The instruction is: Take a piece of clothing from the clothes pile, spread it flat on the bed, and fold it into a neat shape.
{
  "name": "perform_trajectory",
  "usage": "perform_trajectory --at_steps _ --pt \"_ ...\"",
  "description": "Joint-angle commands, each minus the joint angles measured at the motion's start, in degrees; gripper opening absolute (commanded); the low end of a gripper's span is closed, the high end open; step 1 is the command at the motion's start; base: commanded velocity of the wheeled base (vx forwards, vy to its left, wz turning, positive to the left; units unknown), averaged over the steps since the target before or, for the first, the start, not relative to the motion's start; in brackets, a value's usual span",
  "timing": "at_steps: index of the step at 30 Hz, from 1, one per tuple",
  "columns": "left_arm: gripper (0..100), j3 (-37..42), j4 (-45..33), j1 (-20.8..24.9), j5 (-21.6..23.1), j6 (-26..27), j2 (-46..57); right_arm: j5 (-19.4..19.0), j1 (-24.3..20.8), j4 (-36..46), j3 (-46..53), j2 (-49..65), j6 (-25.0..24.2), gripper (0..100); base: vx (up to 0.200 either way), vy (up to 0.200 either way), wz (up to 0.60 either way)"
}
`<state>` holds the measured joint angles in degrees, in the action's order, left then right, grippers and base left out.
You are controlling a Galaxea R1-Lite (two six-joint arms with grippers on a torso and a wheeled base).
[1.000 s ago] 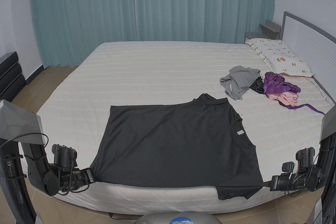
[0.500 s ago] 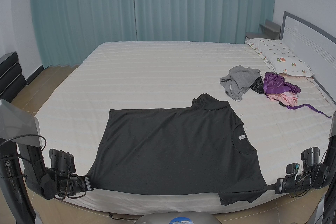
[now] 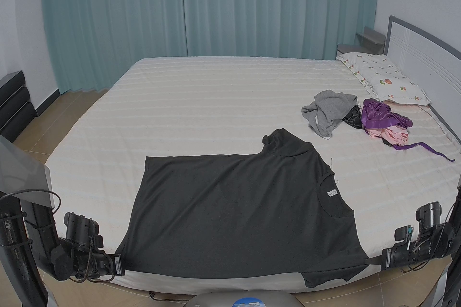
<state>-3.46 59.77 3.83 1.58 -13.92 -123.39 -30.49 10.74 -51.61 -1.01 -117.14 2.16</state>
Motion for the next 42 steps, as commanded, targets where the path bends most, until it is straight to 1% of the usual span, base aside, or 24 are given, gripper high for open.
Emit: perform_trajectory --at_steps 1,5,10,14,19,23,26,32,34,35,38,42 --pt "0 1.44 0.0 0.04 0.0 1.0 0.43 0.08 0.07 1.52 1.01 1.91 0.65 0 0.0 0.0 0.0" --pt "0 2.06 0.0 0.13 0.0 1.35 0.52 0.43 0.07 3.63 1.01 3.23 2.06 0 0.0 0.0 0.0" --pt "0 3.46 -0.27 0.13 -0.09 4.08 0.61 1.31 0.07 7.23 1.01 4.55 3.73 0 0.0 0.0 0.0" --pt "0 3.46 -0.62 0.04 -0.27 4.25 1.05 2.36 -0.02 9.52 1.01 6.22 4.35 0 0.0 0.0 0.0" --pt "0 3.46 -5.1 0.13 -0.88 5.4 3.51 2.8 -0.19 12.86 1.01 8.68 5.75 0 0.0 0.0 0.0" --pt "0 3.46 -7.39 0.04 -0.97 6.01 4.92 2.8 -0.28 13.21 1.01 9.03 5.75 0 0.0 0.0 0.0" --pt "0 3.37 -9.41 0.04 -0.97 7.68 5.36 2.8 -0.28 13.21 1.01 9.3 5.75 0 0.0 0.0 0.0" --pt "0 2.32 -7.91 -0.05 -0.88 7.07 6.41 2.45 -0.19 12.42 0.66 9.82 5.4 0 0.0 0.0 0.0" --pt "0 0.83 -6.6 -0.14 -0.79 4.34 7.55 2.1 -0.19 12.06 -0.57 10.09 4.87 0 0.0 0.0 0.0" --pt "0 -0.41 -6.16 -0.05 -0.88 2.06 8.26 1.92 -0.28 12.06 -1.54 10.0 4.26 0 0.0 0.0 0.0" --pt "0 -3.57 -5.81 0.13 -1.15 -4.18 10.45 2.01 -0.72 12.06 -4.17 9.39 0.74 0 0.0 0.0 0.0" --pt "0 -5.85 -5.81 0.04 -1.06 -7.35 12.12 2.01 -0.72 11.89 -8.22 9.91 -5.23 0 0.0 0.0 0.0"
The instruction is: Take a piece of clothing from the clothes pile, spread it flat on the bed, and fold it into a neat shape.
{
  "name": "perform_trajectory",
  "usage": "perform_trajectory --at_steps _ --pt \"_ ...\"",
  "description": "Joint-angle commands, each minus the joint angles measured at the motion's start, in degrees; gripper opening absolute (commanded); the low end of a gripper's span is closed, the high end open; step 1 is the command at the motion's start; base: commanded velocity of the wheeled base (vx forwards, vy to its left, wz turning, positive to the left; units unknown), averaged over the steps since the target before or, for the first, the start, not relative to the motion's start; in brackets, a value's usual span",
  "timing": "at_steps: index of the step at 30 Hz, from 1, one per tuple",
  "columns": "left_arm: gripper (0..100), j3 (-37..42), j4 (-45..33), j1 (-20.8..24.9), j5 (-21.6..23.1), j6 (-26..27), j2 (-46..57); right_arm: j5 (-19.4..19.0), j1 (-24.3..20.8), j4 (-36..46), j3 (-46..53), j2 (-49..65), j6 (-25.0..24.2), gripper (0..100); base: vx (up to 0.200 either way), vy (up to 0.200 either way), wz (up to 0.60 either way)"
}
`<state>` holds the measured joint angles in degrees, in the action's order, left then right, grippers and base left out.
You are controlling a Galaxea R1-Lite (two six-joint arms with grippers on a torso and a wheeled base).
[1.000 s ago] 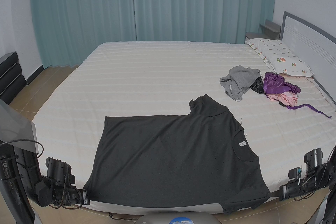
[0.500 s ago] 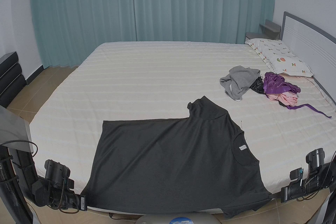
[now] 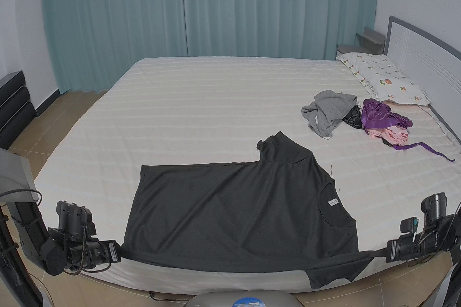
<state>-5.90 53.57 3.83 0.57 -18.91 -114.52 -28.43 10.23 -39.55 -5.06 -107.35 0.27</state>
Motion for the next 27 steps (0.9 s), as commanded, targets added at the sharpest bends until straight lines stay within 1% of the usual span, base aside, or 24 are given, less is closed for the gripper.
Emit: perform_trajectory --at_steps 1,2,7,23,27 --pt "0 -3.5 0.4 -0.05 -0.05 -2.45 3.16 -0.05 -0.21 -0.27 -4.26 0.12 -3.52 0 0.0 0.0 0.0" --pt "0 -4.65 0.4 -0.22 0.04 -3.86 3.16 0.04 -0.3 -0.44 -5.75 0.21 -5.72 0 0.0 0.0 0.0" --pt "0 -6.23 0.49 -0.4 0.04 -7.02 3.78 -0.05 -0.3 -2.2 -6.98 0.12 -6.95 0 0.0 0.0 0.0" --pt "0 -6.05 -0.22 -1.72 -0.05 -6.4 6.76 -0.05 -2.23 -7.65 -6.98 1.18 -7.74 0 0.0 0.0 0.0" --pt "0 -5.53 -0.39 -1.63 -0.05 -5.53 7.03 0.13 -3.72 -7.83 -6.72 1.18 -7.65 0 0.0 0.0 0.0"
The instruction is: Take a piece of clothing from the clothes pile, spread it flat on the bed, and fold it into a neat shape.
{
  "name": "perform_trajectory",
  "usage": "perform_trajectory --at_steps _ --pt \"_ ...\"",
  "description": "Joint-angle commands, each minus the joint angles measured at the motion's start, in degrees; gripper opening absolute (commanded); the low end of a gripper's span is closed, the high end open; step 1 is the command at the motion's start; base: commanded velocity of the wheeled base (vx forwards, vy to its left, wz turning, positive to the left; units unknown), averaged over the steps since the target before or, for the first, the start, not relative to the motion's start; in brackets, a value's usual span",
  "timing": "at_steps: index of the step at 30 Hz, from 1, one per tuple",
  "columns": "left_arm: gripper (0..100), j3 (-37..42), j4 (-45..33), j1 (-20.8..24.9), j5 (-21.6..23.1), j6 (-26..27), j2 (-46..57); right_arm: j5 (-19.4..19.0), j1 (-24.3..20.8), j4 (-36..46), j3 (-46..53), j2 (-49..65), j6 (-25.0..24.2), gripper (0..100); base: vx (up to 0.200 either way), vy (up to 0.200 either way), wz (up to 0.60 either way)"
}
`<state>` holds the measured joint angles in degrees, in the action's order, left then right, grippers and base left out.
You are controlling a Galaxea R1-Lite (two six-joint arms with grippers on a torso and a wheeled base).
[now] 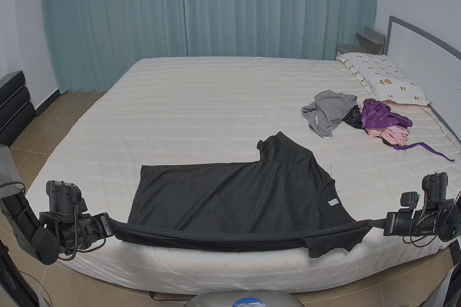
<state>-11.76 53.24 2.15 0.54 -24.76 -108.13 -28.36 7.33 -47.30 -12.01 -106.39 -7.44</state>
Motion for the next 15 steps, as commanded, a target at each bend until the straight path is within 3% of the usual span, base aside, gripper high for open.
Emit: perform_trajectory --at_steps 1,15 --pt "0 0.34 -0.24 0.05 -0.01 0.33 0.55 0.05 -0.91 -0.07 0.32 0.3 -0.03 0 0.0 0.0 0.0" --pt "0 0.16 -0.24 1.19 0.17 -0.2 1.61 0.49 -0.91 -1.92 0.49 3.12 -3.46 0 0.0 0.0 0.0"
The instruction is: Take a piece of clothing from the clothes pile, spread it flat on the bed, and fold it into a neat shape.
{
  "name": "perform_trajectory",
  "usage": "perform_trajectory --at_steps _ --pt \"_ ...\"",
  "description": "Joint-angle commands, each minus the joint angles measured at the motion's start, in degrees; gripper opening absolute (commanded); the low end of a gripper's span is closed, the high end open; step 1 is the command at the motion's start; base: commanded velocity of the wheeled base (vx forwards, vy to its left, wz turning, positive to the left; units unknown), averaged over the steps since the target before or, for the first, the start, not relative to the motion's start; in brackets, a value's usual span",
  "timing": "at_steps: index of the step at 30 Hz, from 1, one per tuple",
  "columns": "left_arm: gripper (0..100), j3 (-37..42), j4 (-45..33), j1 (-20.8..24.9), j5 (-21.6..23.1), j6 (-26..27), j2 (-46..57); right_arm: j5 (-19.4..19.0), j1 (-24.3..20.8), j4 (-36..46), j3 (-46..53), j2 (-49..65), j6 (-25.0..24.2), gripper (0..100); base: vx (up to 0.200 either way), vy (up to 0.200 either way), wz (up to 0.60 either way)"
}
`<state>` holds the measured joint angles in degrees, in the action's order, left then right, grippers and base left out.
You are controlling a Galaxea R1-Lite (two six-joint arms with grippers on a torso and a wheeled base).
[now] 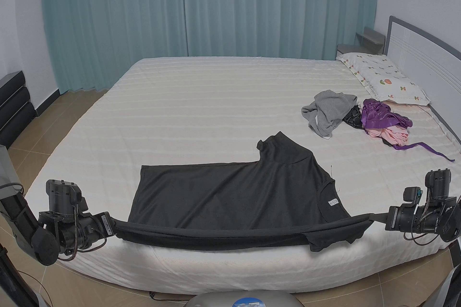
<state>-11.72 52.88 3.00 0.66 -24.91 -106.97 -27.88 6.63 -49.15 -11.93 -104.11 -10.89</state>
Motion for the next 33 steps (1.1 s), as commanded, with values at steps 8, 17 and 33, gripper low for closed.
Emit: perform_trajectory --at_steps 8,17,33 --pt "0 -0.41 0.03 0.34 0.13 -0.14 0.1 0.02 -0.39 0.11 1.21 -0.75 0.16 0 0.0 0.0 0.0" --pt "0 -5.86 0.03 0.43 0.13 -2.25 -4.03 0.72 -1.45 -0.07 -4.15 -6.02 -0.19 0 0.0 0.0 0.0" --pt "0 -11.93 -0.24 0.34 -0.22 -2.16 -8.34 3.18 -2.06 -0.15 -11.71 -12.96 -0.36 0 0.0 0.0 0.0"
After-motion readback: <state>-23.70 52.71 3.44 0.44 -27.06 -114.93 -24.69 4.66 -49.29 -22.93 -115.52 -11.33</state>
